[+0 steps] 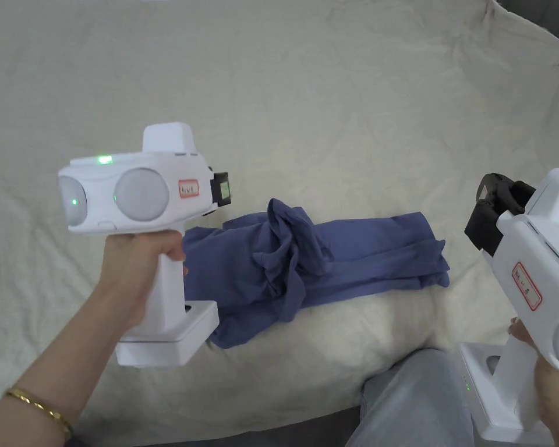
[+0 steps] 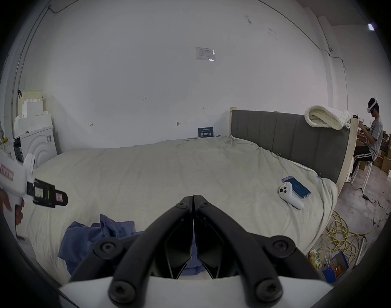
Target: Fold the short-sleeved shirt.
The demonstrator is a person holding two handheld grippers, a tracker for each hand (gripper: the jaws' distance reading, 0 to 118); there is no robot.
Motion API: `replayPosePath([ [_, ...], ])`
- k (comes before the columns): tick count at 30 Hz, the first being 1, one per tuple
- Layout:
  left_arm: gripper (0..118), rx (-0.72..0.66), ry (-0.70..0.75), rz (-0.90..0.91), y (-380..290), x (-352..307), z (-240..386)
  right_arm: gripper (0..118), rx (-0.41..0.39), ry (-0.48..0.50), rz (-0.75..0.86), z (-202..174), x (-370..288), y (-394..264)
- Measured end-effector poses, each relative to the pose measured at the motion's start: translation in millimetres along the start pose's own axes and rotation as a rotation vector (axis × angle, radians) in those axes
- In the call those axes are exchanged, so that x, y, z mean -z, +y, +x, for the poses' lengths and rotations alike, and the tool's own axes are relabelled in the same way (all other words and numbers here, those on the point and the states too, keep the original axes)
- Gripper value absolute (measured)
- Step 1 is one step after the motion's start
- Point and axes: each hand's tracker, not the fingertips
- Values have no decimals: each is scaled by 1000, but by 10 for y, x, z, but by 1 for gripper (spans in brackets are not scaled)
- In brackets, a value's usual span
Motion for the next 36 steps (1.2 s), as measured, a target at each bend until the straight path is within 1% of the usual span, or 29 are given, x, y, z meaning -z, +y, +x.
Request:
replayPosePath([
  [3,0,-13,36,25,-166,37,-73,0,-2,0,-4,-12,4,-3],
  [7,0,39,126,85,-409,143,-18,0,-2,-4,-11,-4,20,-7],
  [13,0,106,166,78,-735,419,214,0,-8,-13,-24,40,39,-23],
  [18,0,90,142,5,-893,637,402,0,-13,-18,-31,103,40,-57],
  [23,0,195,96,-25,-1014,790,752,0,14,-28,-46,201,59,-99],
  [31,0,316,-9,-87,-1197,968,1397,0,16,-60,-56,337,36,-141],
  [34,0,328,-20,-102,-1227,1020,1539,0,22,-70,-59,395,16,-142],
  [36,0,304,-42,-115,-1188,1024,1579,0,24,-79,-58,414,13,-143],
])
